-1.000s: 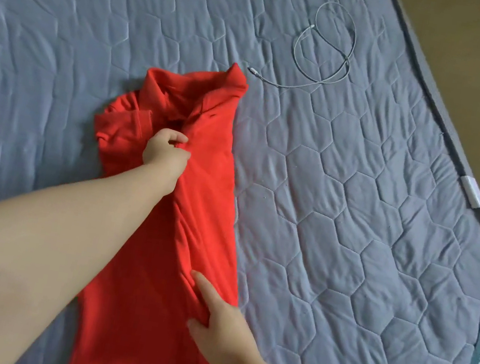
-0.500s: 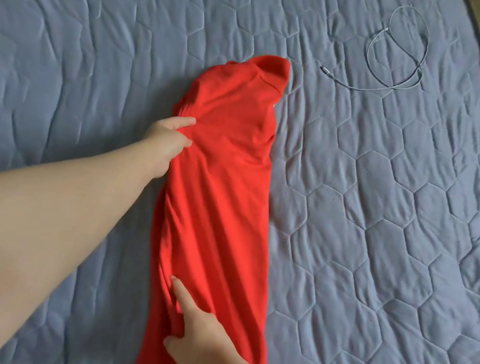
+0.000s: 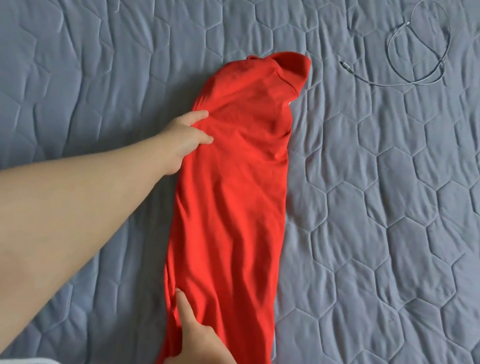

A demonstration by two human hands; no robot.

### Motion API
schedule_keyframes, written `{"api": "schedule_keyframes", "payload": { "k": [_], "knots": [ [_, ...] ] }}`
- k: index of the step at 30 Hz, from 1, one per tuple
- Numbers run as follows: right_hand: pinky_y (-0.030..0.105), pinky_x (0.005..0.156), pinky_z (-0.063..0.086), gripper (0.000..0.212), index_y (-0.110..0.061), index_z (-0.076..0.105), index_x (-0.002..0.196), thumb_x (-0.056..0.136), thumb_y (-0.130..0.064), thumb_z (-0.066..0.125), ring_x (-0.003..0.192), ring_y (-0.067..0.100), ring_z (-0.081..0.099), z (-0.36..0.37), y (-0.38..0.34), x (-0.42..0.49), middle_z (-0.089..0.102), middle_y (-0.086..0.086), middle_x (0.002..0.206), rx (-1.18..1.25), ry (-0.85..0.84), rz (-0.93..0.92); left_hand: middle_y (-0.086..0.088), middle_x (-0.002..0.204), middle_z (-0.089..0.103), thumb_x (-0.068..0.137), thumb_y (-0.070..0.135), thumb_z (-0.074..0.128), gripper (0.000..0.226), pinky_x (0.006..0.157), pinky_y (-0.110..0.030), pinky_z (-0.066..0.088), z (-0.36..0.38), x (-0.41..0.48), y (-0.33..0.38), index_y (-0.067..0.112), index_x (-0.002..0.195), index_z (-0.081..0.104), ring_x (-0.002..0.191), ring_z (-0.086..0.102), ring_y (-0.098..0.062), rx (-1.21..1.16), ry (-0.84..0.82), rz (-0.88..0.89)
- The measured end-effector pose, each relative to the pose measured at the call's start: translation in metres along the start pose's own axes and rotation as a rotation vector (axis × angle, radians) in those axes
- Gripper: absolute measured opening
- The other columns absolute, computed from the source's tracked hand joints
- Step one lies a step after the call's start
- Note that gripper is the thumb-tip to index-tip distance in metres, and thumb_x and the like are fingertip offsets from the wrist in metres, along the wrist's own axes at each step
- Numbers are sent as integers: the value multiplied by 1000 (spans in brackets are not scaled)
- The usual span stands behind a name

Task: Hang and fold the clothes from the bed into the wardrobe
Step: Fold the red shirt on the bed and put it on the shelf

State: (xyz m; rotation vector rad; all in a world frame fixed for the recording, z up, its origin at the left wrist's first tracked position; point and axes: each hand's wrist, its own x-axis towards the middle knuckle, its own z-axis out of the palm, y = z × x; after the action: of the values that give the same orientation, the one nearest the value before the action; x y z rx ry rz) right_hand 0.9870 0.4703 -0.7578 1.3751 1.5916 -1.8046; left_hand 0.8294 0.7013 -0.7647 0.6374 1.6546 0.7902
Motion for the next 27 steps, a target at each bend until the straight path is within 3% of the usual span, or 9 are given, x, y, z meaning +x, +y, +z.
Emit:
{"api": "schedule_keyframes", "payload": {
  "k": [5,9,14,16,19,22,27],
  "knots": [
    [35,84,49,98,-53,-7,141,75,-12,52,97,36,61,7,8,-3,60,21,113,-32,-41,33,0,135,42,86,-9,48,72,94,-32,45,2,-1,-9,34,140,32,112,51,-17,-30,-16,3],
    [32,83,51,93,-46,1,145,77,-9,53,98,36,63,4,13,-5,58,21,117,-11,-71,42,-7,143,32,87,-1,55,81,104,-38,39,3,-13,-29,33,147,12,120,46,-20,71,104,-52],
    [35,56,55,89,-40,3,147,81,-5,51,67,36,68,12,20,-12,64,19,87,73,-163,91,-3,130,49,84,20,66,65,97,-33,44,7,-47,-50,17,139,31,112,54,-19,72,59,-134],
    [39,67,55,78,-37,13,148,86,-21,59,67,31,65,15,25,-14,64,18,85,40,-77,64,1,118,53,82,21,69,49,86,-27,43,10,-69,-62,18,122,40,101,54,-16,173,26,-148],
    [31,86,48,55,-34,34,142,89,-37,53,100,29,62,15,32,-18,67,13,106,-13,146,39,-3,115,57,82,18,68,38,82,-25,39,11,-103,-93,15,113,46,99,54,-18,291,-12,-213],
    [27,87,44,44,-29,45,134,90,-31,50,108,24,58,15,41,-30,64,8,114,-39,259,88,-9,118,60,84,15,64,38,83,-27,45,8,-144,-127,9,119,50,100,58,-23,316,-20,-314],
    [29,81,43,32,-20,55,118,87,-19,50,102,23,55,23,55,-53,56,5,114,26,528,228,-10,110,64,82,17,65,21,82,-30,46,2,-210,-178,12,101,57,95,59,-25,380,3,-415]
  ]
}}
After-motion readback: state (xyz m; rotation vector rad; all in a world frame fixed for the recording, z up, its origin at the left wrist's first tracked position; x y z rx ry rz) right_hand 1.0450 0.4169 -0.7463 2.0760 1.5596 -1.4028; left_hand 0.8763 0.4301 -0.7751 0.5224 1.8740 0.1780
